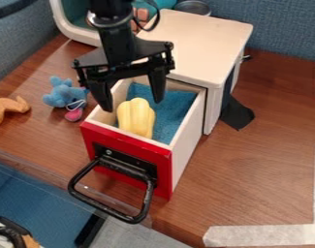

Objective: Move the yellow toy to the left middle of the table

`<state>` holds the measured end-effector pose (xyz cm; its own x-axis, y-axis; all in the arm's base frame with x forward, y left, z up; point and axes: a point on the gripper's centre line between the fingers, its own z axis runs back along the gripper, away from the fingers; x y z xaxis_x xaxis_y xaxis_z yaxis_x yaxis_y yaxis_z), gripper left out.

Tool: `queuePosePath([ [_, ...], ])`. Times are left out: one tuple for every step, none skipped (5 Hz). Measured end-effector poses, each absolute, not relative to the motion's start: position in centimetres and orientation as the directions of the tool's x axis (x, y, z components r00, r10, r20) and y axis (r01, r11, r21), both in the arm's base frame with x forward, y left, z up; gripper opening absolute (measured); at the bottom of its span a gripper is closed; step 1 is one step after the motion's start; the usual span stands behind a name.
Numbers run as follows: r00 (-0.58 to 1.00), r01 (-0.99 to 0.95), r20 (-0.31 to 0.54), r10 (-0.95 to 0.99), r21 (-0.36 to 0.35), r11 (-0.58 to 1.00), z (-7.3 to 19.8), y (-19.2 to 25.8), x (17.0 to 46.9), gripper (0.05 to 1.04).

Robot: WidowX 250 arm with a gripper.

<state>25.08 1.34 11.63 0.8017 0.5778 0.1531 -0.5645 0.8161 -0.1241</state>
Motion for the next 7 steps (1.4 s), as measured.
queuePosePath([
  [0.809, -0.562, 0.143, 0.571, -0.101, 0.821, 10.3, 1.4, 25.4, 1.000],
  [0.815, -0.556, 0.138, 0.563, -0.087, 0.827, 9.6, 1.3, 25.7, 1.000],
  [0.819, -0.557, 0.124, 0.561, -0.070, 0.828, 8.4, 1.3, 25.8, 1.000],
  [0.822, -0.555, 0.117, 0.558, -0.056, 0.830, 7.7, 1.4, 25.8, 1.000],
  [0.823, -0.556, 0.107, 0.557, -0.047, 0.830, 7.0, 1.4, 25.8, 1.000],
  [0.825, -0.556, 0.105, 0.556, -0.034, 0.831, 6.2, 1.6, 25.8, 1.000],
  [0.822, -0.561, 0.104, 0.560, -0.028, 0.828, 5.8, 1.7, 25.8, 1.001],
])
